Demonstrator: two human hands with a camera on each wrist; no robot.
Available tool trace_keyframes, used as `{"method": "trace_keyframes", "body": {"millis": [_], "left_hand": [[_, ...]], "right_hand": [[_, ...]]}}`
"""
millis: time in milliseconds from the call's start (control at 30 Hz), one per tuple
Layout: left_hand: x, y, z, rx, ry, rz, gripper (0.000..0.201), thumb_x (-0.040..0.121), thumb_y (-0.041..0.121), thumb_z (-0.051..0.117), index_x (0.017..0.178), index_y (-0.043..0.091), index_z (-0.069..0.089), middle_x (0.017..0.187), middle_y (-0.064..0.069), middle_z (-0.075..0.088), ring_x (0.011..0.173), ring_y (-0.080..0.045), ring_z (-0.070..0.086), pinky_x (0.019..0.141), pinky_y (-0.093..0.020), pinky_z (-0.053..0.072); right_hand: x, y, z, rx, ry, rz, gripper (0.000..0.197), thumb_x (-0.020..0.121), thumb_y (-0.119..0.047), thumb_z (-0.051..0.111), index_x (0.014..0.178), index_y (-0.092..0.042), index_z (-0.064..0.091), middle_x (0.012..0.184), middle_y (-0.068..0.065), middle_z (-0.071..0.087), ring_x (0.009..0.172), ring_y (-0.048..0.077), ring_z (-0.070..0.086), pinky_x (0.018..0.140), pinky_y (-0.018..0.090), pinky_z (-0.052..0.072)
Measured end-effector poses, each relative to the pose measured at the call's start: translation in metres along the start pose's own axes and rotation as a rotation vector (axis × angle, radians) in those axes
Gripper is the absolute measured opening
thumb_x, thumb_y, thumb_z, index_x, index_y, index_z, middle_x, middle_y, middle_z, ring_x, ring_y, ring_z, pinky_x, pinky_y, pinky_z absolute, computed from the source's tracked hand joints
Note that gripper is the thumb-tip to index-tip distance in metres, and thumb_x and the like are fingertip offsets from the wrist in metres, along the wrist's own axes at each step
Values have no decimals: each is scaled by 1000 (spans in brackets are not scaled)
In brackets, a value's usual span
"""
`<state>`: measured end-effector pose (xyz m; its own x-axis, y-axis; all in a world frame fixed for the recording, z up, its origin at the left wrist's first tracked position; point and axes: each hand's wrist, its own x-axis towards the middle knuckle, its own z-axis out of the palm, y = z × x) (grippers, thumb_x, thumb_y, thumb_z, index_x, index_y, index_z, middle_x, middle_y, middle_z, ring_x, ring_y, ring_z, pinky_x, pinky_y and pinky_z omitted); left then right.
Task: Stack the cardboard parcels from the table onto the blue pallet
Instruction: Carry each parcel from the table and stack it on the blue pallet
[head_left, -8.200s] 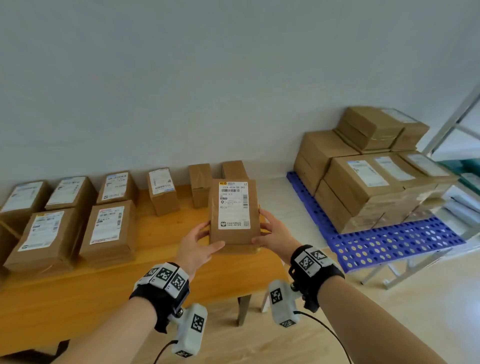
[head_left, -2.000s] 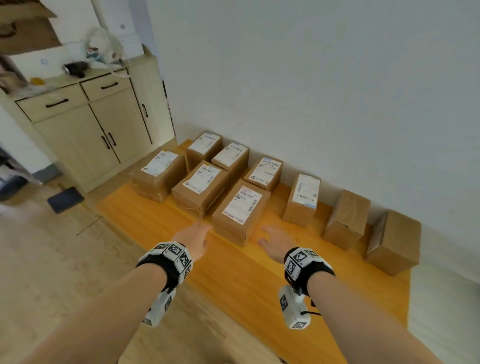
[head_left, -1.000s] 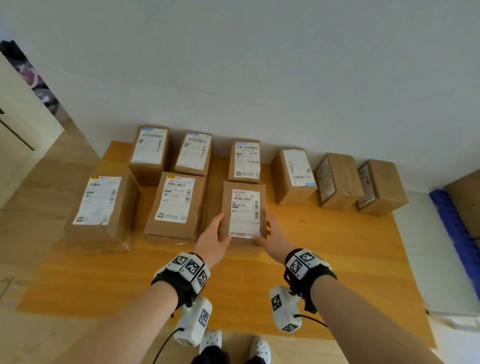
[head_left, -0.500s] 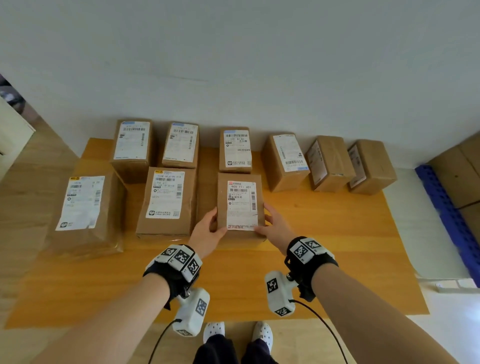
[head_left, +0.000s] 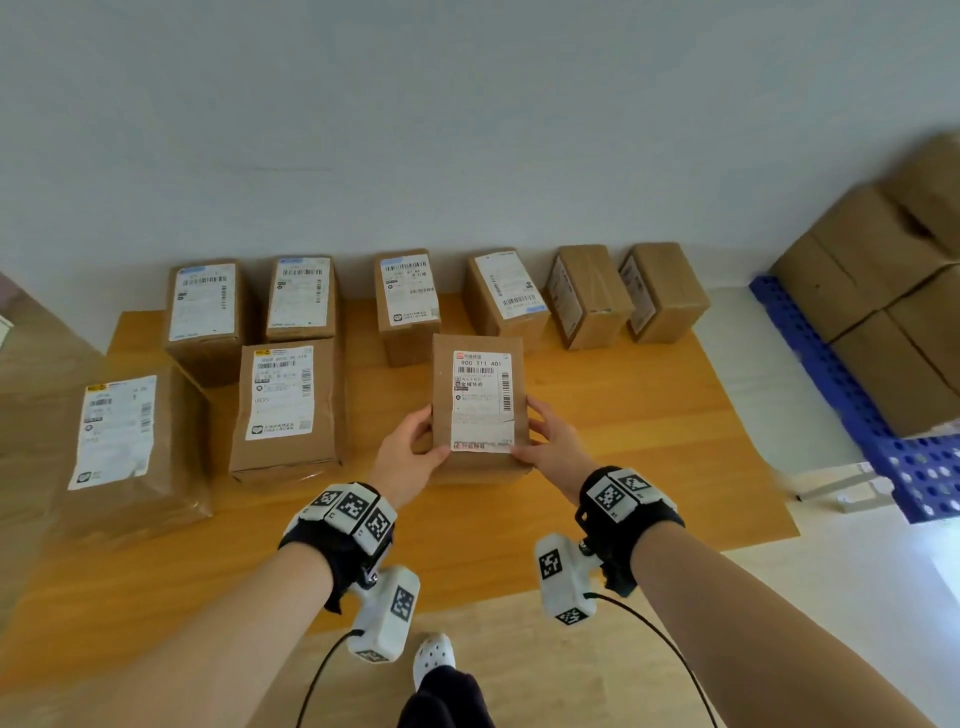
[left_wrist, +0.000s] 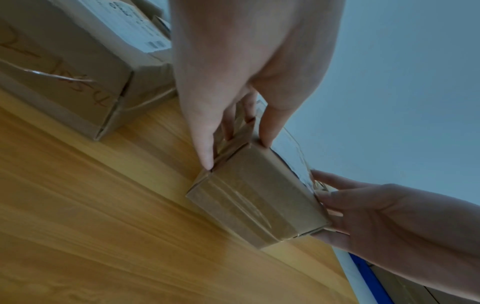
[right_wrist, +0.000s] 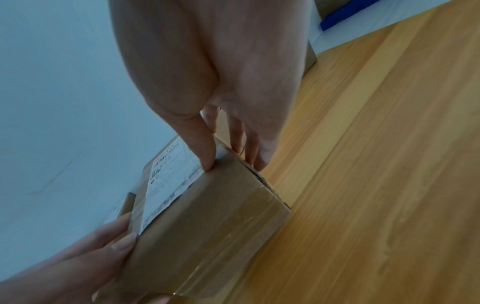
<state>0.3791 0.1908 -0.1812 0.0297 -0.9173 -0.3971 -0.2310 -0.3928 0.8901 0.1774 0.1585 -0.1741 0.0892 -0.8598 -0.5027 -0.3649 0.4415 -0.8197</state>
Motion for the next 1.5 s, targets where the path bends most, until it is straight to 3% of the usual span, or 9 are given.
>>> {"method": "trace_keyframes", "body": {"millis": [333, 567, 700, 833, 933, 1033, 1167, 1433, 1500], "left_hand": [[-53, 55, 98, 15, -86, 102, 61, 89, 1, 57, 144, 16, 34, 141, -4, 46, 129, -19, 45, 103, -46, 43], [-114, 94, 179, 44, -162, 208, 60, 91, 4, 56, 145, 17, 32, 142, -4, 45, 129, -20, 44, 102, -47, 44], [-152, 112, 230, 25, -202, 239, 59, 91, 4, 55, 144, 17, 32, 140, -5, 46, 127, -23, 46, 98, -47, 47], [-182, 132, 277, 17, -232, 279, 58, 91, 3, 55, 144, 17, 33, 139, -4, 48, 126, -22, 47, 100, -45, 46], [-196, 150, 305, 6, -257, 289, 59, 92, 3, 55, 144, 17, 33, 135, -3, 49, 122, -22, 50, 95, -41, 50], [-201, 171, 331, 6, -302, 296, 59, 92, 3, 55, 144, 18, 33, 133, -4, 52, 116, -22, 53, 86, -35, 53], [-196, 195, 365, 33, -355, 316, 58, 92, 3, 55, 144, 19, 35, 131, -5, 53, 116, -23, 54, 86, -36, 53], [-152, 251, 440, 22, -481, 330, 55, 92, 5, 56, 141, 19, 38, 124, -6, 54, 105, -20, 55, 70, -25, 52], [-137, 266, 461, 21, -498, 341, 54, 91, 5, 58, 140, 18, 40, 121, -5, 54, 105, -21, 55, 70, -26, 52]], "right_hand": [[-83, 34, -95, 77, 145, -60, 80, 82, 4, 63, 145, -30, 28, 138, 6, 48, 122, 23, 51, 94, 44, 51], [-166, 63, -175, 88, 266, -114, 77, 84, 0, 64, 145, -30, 28, 138, 3, 48, 124, 21, 49, 94, 35, 49], [-211, 82, -222, 128, 288, -131, 77, 84, 1, 63, 145, -30, 27, 139, 4, 47, 120, 20, 50, 96, 38, 49], [-246, 101, -267, 156, 322, -146, 77, 83, 1, 64, 143, -34, 30, 138, 7, 48, 116, 22, 54, 91, 39, 52], [-265, 108, -300, 194, 345, -153, 76, 83, 0, 64, 142, -36, 32, 135, 6, 49, 114, 22, 53, 80, 31, 50], [-278, 114, -328, 264, 363, -171, 76, 84, 2, 63, 143, -35, 32, 132, 6, 51, 113, 22, 53, 84, 31, 47], [-286, 121, -360, 323, 439, -178, 79, 83, 2, 64, 145, -32, 30, 128, 6, 55, 112, 21, 54, 90, 36, 49], [-275, 122, -444, 400, 586, -169, 80, 79, 4, 68, 143, -31, 35, 126, 6, 54, 113, 25, 55, 94, 45, 51], [-267, 120, -469, 403, 614, -166, 79, 78, 4, 68, 143, -28, 36, 125, 7, 54, 113, 25, 55, 94, 45, 51]]}}
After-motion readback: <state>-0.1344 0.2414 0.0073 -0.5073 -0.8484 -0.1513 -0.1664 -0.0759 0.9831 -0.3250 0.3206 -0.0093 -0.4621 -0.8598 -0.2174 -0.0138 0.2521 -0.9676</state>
